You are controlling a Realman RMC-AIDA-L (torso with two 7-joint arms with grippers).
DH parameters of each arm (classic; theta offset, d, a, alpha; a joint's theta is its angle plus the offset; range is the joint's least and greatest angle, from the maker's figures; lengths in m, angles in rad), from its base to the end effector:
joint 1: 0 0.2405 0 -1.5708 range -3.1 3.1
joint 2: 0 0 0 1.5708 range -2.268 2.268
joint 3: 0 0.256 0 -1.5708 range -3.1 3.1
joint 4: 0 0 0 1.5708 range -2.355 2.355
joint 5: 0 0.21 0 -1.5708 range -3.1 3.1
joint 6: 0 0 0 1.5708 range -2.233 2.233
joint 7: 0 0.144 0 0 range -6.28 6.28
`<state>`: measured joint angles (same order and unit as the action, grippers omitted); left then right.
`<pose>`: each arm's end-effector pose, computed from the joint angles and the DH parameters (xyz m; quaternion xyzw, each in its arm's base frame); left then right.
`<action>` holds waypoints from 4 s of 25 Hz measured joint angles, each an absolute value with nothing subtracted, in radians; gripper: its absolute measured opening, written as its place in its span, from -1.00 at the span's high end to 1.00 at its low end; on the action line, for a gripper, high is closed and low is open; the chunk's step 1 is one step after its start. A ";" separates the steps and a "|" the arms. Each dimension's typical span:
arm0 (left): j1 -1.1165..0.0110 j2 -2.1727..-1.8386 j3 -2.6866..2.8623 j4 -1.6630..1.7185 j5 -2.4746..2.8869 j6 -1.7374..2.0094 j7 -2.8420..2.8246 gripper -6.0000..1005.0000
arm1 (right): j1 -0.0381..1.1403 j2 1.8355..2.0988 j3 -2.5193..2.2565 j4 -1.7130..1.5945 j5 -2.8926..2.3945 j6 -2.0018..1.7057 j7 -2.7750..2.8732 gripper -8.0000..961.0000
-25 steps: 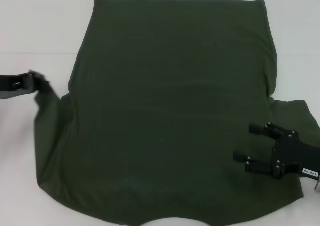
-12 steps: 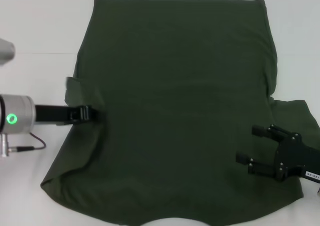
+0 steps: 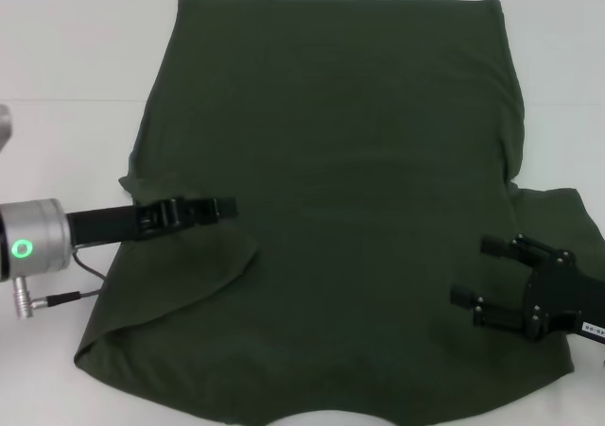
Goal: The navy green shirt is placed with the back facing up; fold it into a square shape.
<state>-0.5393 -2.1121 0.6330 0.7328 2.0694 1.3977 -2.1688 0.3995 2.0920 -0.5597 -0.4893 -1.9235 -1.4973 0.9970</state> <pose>-0.2714 0.3530 0.0058 -0.7763 -0.5585 -0.2642 0.1247 0.3124 0.2904 -0.0136 -0.9138 0.1895 0.2703 0.2366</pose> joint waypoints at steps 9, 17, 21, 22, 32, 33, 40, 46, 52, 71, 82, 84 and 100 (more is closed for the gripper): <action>-0.500 -2.088 0.634 0.682 2.021 1.381 -2.122 -0.16 | 0.403 2.092 -0.556 -0.494 -1.924 -1.499 1.049 -0.90; -0.483 -2.065 0.640 0.651 2.024 1.625 -1.798 -0.76 | 0.405 2.082 -0.566 -0.610 -1.932 -1.537 1.397 -0.90; -0.453 -2.057 0.633 0.661 2.020 1.699 -1.666 -0.81 | 0.388 2.045 -0.567 -0.708 -1.945 -1.586 1.688 -0.90; -0.424 -2.046 0.633 0.682 2.026 1.731 -1.587 -0.81 | 0.385 2.033 -0.564 -0.723 -1.950 -1.596 1.743 -0.90; -0.299 -2.060 0.560 0.827 2.044 1.762 -1.431 -0.81 | 0.391 1.924 -0.534 -0.898 -2.219 -1.702 2.323 -0.90; -0.299 -2.060 0.560 0.827 2.044 1.762 -1.431 -0.81 | 0.401 1.921 -0.526 -0.923 -2.253 -1.715 2.367 -0.90; -0.305 -2.060 0.558 0.834 2.066 1.804 -1.429 -0.81 | 0.525 1.909 -0.497 -1.023 -2.568 -1.802 2.614 -0.90; -0.313 -2.060 0.578 0.834 2.073 1.810 -1.428 -0.81 | 0.614 1.921 -0.503 -1.020 -2.744 -1.781 2.656 -0.90; -0.317 -2.060 0.578 0.835 2.073 1.810 -1.426 -0.81 | 0.629 1.929 -0.505 -0.970 -2.756 -1.699 2.663 -0.90; -0.333 -2.060 0.580 0.832 2.072 1.796 -1.411 -0.80 | 0.686 1.927 -0.564 -0.742 -2.756 -1.476 2.666 -0.85; -0.341 -2.060 0.577 0.829 2.072 1.793 -1.411 -0.80 | 0.688 1.946 -0.619 -0.773 -2.760 -1.449 2.683 -0.80; -0.341 -2.060 0.577 0.829 2.072 1.791 -1.411 -0.80 | 0.690 1.946 -0.620 -0.771 -2.762 -1.448 2.684 -0.66; -0.350 -2.058 0.571 0.828 2.072 1.787 -1.412 -0.80 | 0.698 1.940 -0.656 -0.775 -2.764 -1.445 2.711 0.50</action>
<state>-0.3500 -2.0580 0.5706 0.8283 2.0724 1.7874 -1.4124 0.6980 1.9402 -0.6560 -0.7750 -2.7643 -1.4449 2.7114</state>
